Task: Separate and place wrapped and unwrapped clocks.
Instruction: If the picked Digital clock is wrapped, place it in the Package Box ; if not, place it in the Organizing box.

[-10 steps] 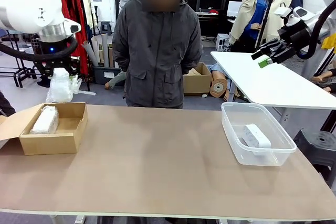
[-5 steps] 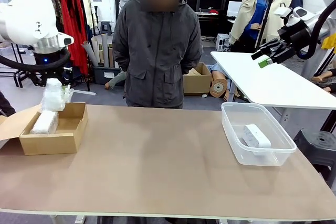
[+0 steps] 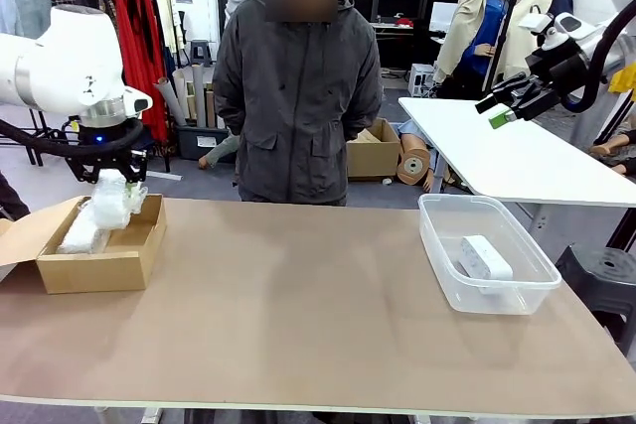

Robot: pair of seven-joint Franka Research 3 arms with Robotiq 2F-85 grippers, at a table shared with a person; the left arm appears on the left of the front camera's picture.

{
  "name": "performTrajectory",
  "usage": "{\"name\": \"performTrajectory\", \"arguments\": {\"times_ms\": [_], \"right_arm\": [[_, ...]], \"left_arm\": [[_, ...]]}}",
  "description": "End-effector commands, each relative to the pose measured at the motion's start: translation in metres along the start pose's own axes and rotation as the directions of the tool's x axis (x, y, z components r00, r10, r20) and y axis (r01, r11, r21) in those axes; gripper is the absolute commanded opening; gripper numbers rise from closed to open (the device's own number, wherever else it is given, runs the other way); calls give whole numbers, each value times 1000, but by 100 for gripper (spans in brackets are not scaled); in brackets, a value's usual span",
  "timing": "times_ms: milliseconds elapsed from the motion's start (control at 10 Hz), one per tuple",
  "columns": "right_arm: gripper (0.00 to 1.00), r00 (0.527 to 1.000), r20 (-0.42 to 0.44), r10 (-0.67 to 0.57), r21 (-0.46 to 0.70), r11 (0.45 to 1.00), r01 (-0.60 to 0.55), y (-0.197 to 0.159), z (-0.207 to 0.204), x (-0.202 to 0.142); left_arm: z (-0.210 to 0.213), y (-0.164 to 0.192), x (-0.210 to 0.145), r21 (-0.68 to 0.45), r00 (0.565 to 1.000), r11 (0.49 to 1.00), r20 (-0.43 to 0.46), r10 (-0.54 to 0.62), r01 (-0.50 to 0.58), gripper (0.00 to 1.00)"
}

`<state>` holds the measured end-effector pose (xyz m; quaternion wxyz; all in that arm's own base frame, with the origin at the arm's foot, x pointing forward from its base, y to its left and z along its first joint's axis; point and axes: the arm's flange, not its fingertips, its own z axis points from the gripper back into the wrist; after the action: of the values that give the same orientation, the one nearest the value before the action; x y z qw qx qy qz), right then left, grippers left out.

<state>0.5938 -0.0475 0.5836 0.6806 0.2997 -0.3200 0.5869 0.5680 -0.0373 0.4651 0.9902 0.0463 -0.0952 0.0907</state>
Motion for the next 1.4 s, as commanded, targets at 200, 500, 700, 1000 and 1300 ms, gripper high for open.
{"name": "performTrajectory", "arguments": {"times_ms": [200,500,700,1000,1300], "right_arm": [[100,1000,-2,3,-4,1000,-3,1,0,2],[100,1000,-2,3,-4,1000,-3,1,0,2],[100,1000,-2,3,-4,1000,-3,1,0,2],[100,1000,-2,3,-4,1000,-3,1,0,2],[100,1000,-2,3,-4,1000,-3,1,0,2]], "left_arm": [[4,1,-1,-13,996,1000,89,-13,14,0],[-5,0,4,-1,1000,1000,27,-11,11,0],[-5,0,4,-1,1000,1000,27,-11,11,0],[-23,-5,5,-46,999,998,10,-38,38,0],[-37,-3,7,-54,999,998,-5,-39,39,0]]}}
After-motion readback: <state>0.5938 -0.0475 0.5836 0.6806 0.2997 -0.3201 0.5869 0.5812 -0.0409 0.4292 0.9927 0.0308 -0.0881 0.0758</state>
